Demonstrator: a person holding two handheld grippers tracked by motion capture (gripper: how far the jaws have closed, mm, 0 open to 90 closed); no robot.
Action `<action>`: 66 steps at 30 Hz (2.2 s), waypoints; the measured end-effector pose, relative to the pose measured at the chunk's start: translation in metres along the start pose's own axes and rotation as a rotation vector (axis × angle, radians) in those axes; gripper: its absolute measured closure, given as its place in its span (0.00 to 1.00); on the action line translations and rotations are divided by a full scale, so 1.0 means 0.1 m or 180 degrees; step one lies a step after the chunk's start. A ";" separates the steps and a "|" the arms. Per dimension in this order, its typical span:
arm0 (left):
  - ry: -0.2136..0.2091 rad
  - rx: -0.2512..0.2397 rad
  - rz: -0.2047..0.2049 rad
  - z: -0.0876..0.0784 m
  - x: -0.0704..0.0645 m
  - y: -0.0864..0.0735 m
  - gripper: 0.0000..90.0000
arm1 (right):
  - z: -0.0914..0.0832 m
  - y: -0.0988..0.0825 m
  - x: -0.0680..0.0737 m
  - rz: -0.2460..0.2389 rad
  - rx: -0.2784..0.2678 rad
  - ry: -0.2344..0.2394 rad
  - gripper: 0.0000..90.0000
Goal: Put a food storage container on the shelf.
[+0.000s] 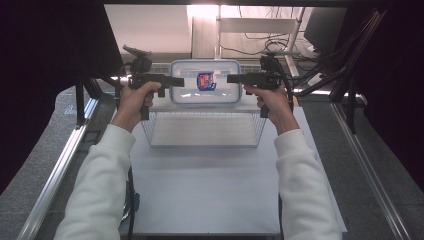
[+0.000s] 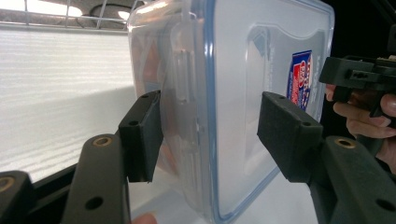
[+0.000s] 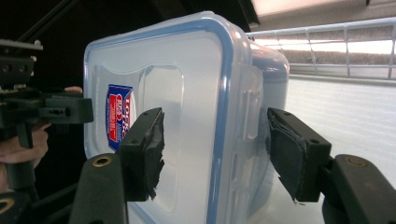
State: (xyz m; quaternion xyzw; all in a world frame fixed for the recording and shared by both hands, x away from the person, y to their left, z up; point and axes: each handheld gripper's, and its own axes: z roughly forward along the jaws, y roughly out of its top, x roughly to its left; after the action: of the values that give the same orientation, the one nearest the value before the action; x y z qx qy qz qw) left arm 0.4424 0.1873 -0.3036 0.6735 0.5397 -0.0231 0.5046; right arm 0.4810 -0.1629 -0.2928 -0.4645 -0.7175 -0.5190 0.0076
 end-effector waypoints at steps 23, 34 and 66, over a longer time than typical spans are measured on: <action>-0.0043 -0.0124 -0.0449 0.26 0.26 0.15 0.38 | 0.29 0.08 -0.12 0.0940 -0.0012 -0.0397 0.35; 0.0493 -0.0429 0.0095 0.10 0.01 0.01 0.27 | 0.22 -0.01 0.14 0.0429 -0.0132 -0.0791 0.08; 0.0508 -0.0084 0.1122 -0.71 -0.39 -2.26 0.26 | -0.87 -2.09 0.57 -0.1095 -0.0126 -0.0362 0.21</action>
State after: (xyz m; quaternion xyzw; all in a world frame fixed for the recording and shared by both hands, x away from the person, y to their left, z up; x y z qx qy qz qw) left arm 0.2202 0.1891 -0.3946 0.7506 0.4519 0.1262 0.4652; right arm 0.2666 -0.1968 -0.3782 -0.3635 -0.7753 -0.4995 -0.1311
